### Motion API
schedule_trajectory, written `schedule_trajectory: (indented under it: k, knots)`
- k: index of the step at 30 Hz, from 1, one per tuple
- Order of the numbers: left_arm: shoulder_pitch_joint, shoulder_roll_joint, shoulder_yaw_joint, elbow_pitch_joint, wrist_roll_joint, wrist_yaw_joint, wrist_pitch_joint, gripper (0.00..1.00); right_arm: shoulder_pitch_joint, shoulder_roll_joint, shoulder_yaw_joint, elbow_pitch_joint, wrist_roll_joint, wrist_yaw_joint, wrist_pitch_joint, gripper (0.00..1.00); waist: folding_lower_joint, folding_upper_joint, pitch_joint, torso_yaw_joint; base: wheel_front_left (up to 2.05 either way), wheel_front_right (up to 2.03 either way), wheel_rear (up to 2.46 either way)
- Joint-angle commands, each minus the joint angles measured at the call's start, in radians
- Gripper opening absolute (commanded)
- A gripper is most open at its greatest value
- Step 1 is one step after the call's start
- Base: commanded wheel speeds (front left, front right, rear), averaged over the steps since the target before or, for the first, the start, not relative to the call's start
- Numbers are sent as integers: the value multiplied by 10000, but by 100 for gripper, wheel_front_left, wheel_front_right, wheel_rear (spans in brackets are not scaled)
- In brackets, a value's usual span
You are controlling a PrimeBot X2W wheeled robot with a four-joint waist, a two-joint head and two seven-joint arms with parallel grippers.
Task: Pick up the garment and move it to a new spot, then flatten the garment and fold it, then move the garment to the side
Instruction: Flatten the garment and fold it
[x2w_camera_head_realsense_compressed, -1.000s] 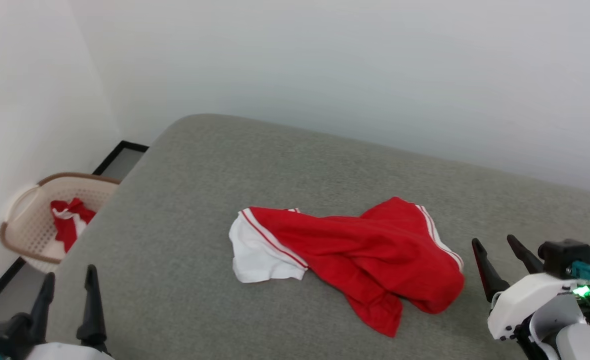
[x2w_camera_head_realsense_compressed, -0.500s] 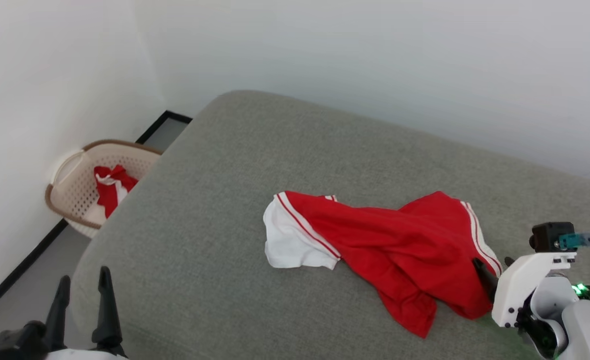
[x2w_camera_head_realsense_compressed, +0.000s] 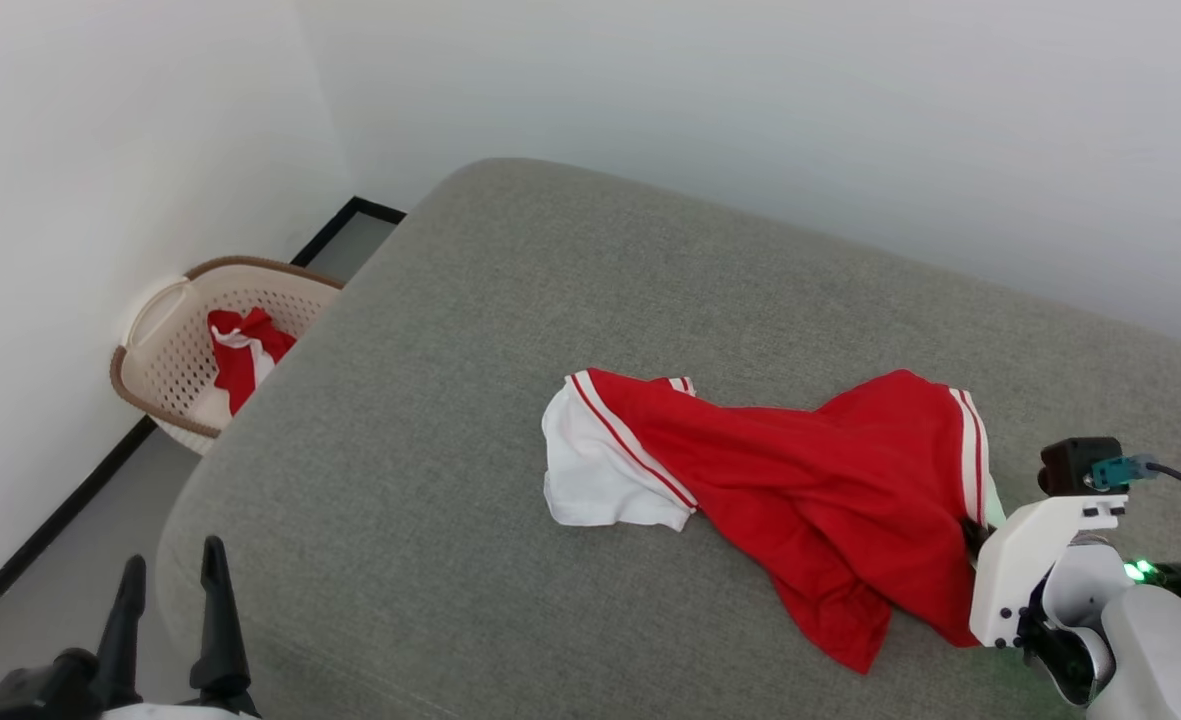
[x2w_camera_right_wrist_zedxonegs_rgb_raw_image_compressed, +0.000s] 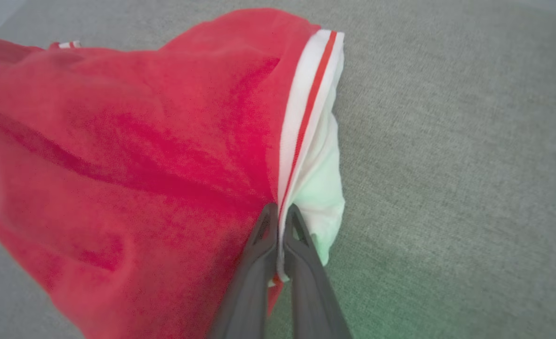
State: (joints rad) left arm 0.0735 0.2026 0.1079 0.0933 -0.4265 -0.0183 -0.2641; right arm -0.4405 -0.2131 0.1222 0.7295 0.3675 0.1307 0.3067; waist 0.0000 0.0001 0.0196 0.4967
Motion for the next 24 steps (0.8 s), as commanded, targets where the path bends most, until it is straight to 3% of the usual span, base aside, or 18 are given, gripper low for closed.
schedule_trajectory:
  k: [1,11,16,23,24]
  knots:
    - [-11,-35,65,36,101,-55,0,100,-82,-18,127,-56,30,1,-120,0,0,-1,-42,-24,0,0,0]
    - [-47,-420,426,296,584,-275,0,100,-480,-466,2599,-1668,-329,1,-863,0,0,-1,-318,-182,0,0,0]
    - [-35,-554,514,402,719,-421,0,100,-493,-362,4018,-2461,44,1,-809,0,0,-1,-423,-208,0,0,0]
    - [-63,-703,590,565,871,-558,0,100,-82,-186,5232,-2568,763,1,-407,0,0,-1,-452,-186,0,0,0]
    - [-84,-721,599,584,891,-580,0,100,-44,-193,5356,-2523,823,1,-373,12,0,-1,-446,-184,0,0,0]
